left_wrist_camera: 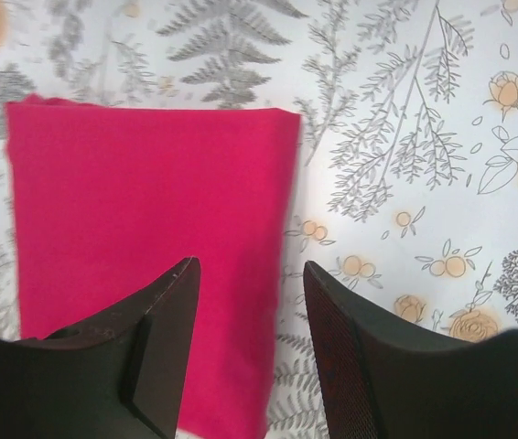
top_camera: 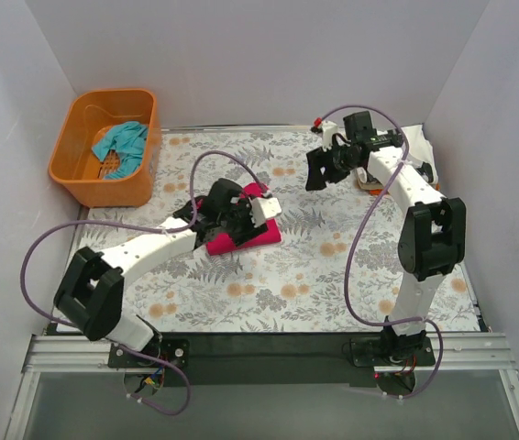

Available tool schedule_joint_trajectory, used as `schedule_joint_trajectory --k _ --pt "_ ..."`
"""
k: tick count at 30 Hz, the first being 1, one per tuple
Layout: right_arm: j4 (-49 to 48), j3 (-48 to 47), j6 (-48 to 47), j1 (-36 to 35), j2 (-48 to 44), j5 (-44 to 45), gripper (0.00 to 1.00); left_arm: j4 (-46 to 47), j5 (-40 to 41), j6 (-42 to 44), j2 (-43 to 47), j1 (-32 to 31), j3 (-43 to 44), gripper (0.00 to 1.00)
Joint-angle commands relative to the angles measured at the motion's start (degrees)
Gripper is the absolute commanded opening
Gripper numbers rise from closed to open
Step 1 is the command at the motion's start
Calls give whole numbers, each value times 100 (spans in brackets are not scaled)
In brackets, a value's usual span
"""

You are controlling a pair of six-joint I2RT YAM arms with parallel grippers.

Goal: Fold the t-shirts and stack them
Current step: Neatly place the folded tshirt to the corner

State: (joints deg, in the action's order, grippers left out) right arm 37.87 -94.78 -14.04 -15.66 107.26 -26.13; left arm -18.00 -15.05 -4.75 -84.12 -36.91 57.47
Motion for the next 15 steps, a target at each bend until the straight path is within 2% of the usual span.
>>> schedule_joint_trajectory --k 1,8,15 --pt "169 328 700 98 5 -929 64 68 906 28 -385 -422 228 46" --pt "-349 873 1368 160 -127 -701 64 60 1697 -368 -1413 -1116 826 45" --pt "-613 1251 1931 177 -83 -718 64 42 2102 -570 -2073 -1337 1169 41"
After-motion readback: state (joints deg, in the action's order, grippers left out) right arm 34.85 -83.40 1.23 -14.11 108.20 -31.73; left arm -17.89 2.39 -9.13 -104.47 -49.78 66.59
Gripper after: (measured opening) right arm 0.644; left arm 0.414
